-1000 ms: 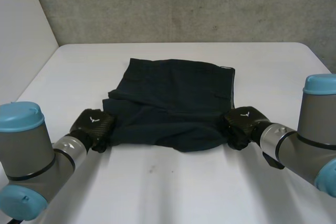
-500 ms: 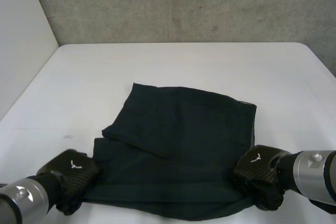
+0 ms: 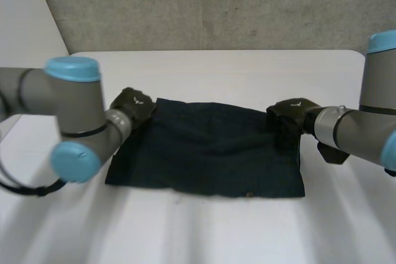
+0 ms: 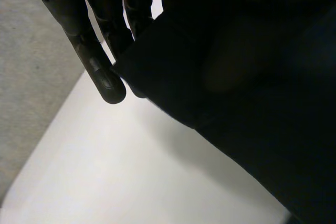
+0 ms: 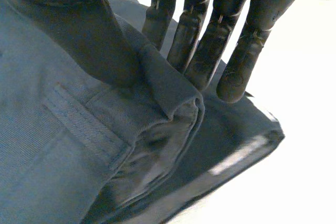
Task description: Fold the shorts.
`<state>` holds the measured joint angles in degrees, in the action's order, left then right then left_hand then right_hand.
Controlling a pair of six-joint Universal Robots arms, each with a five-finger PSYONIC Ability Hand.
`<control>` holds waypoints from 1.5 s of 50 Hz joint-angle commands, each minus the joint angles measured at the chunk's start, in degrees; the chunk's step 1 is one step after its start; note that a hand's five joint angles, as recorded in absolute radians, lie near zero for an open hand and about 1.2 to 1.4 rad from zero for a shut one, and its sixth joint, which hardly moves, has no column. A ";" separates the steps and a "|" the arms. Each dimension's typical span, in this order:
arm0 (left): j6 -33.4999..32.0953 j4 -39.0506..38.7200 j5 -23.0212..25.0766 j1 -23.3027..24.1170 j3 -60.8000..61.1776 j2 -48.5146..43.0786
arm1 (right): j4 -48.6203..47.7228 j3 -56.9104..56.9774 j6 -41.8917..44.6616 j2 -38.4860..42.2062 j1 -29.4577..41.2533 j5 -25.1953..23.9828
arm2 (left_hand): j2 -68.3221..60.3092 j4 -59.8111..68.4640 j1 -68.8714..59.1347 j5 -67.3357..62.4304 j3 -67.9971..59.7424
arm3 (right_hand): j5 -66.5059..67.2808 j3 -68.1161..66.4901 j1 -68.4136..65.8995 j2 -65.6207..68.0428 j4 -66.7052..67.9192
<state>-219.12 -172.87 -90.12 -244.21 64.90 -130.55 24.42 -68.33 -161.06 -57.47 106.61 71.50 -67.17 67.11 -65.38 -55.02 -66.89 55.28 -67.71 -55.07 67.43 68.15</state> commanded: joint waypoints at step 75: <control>11.08 -6.41 7.50 -0.92 -35.79 -23.95 | -28.81 6.02 -0.13 9.48 0.53 9.80 | -12.83 12.89 -14.62 -14.98 -13.11 | 14.72 -12.29 -24.93 12.57 11.85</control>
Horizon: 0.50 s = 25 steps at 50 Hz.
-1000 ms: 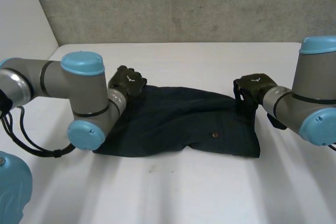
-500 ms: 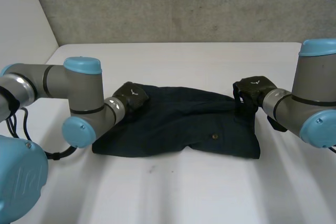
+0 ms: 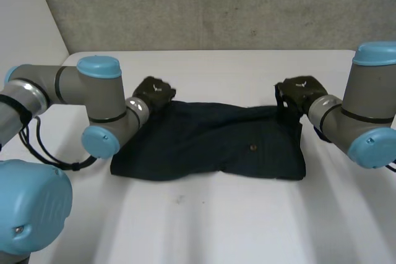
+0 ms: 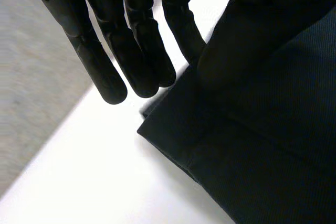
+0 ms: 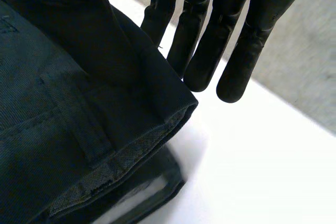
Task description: Fold the shorts.
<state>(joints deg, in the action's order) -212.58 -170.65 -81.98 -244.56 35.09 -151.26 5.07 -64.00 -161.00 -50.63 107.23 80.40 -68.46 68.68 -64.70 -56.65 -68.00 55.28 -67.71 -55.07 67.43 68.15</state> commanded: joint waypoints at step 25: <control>4.81 -19.27 -0.64 1.54 -10.66 -11.08 | -11.13 11.27 8.34 12.23 0.09 9.60 | 52.12 -52.35 48.36 50.32 51.66 | -55.28 57.71 45.07 -57.43 -58.15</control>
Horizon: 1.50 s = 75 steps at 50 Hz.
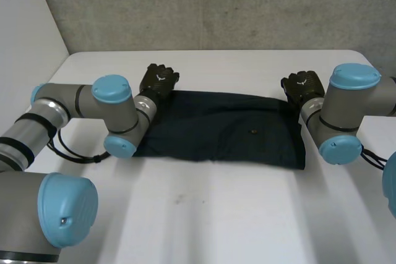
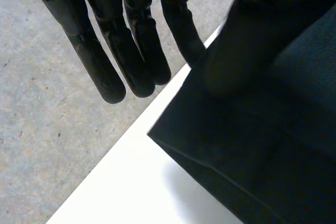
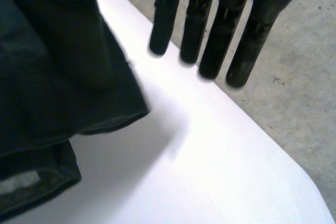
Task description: Fold the shorts.
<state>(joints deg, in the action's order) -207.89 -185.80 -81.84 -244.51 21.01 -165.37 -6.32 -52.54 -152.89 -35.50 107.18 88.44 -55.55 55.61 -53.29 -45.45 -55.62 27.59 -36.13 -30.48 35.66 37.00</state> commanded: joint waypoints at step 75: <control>5.92 -5.36 2.65 -7.47 75.93 63.15 | 15.28 -32.81 20.44 -32.00 -9.73 -5.38 | 44.16 -44.22 41.90 44.06 44.23 | 42.41 -43.87 -49.52 44.34 43.00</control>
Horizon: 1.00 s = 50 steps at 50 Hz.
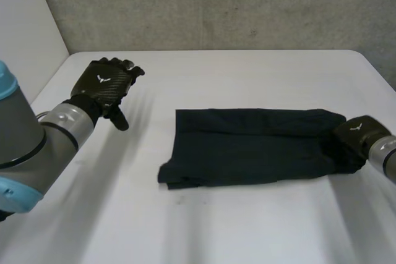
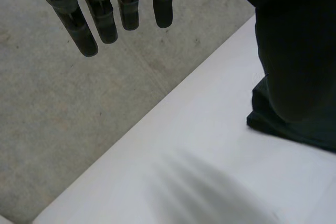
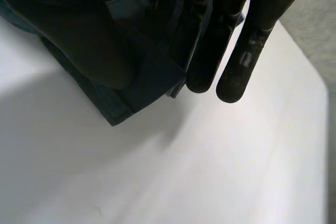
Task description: Fold the shorts.
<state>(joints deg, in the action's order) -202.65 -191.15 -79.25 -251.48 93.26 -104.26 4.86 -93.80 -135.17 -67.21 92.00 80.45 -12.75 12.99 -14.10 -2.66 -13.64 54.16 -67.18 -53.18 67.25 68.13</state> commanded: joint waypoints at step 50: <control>19.58 8.77 -8.72 14.52 -13.28 -9.38 | 1.63 28.49 -41.84 9.54 27.18 -7.06 | -0.83 0.59 0.53 -0.92 0.06 | -54.16 57.18 43.18 -57.25 -58.13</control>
<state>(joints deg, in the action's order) -185.62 -187.61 -82.29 -242.03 81.82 -108.89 1.77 -68.69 -179.73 -64.27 119.07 71.96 -12.76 12.99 -14.10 -2.65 -13.64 3.72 -12.23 -11.82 12.67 13.60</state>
